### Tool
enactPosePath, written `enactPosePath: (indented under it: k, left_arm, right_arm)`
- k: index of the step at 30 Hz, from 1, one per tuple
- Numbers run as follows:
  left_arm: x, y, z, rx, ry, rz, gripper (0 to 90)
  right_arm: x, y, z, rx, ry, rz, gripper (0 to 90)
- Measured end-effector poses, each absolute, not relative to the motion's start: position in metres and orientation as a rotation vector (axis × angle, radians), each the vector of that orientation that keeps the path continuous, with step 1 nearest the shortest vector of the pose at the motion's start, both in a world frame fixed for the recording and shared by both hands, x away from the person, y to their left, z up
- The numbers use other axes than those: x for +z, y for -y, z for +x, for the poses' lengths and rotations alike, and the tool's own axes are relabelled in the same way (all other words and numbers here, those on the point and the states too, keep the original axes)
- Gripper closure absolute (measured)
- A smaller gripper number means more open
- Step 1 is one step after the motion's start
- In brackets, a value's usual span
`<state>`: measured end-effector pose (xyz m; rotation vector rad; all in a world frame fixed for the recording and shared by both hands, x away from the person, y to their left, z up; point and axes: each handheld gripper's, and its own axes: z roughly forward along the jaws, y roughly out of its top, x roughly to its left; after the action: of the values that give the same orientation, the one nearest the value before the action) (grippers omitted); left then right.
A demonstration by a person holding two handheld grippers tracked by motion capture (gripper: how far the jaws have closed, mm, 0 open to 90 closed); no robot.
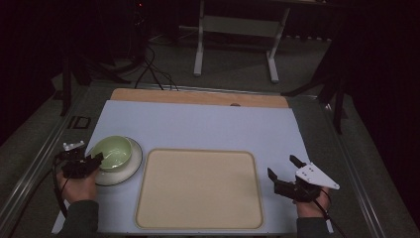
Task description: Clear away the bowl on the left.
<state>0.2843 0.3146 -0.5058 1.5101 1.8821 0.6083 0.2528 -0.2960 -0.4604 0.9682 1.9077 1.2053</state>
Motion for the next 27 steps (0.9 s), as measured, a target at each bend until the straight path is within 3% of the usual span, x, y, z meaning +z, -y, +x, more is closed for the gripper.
enactPosePath:
  k: [27]
  left_arm:
    - [-0.513,-0.326,0.291,0.426,-1.899,1.424,76.4]
  right_arm:
    - [-0.46,0.295,0.252,1.204,-1.912,0.958,13.5]
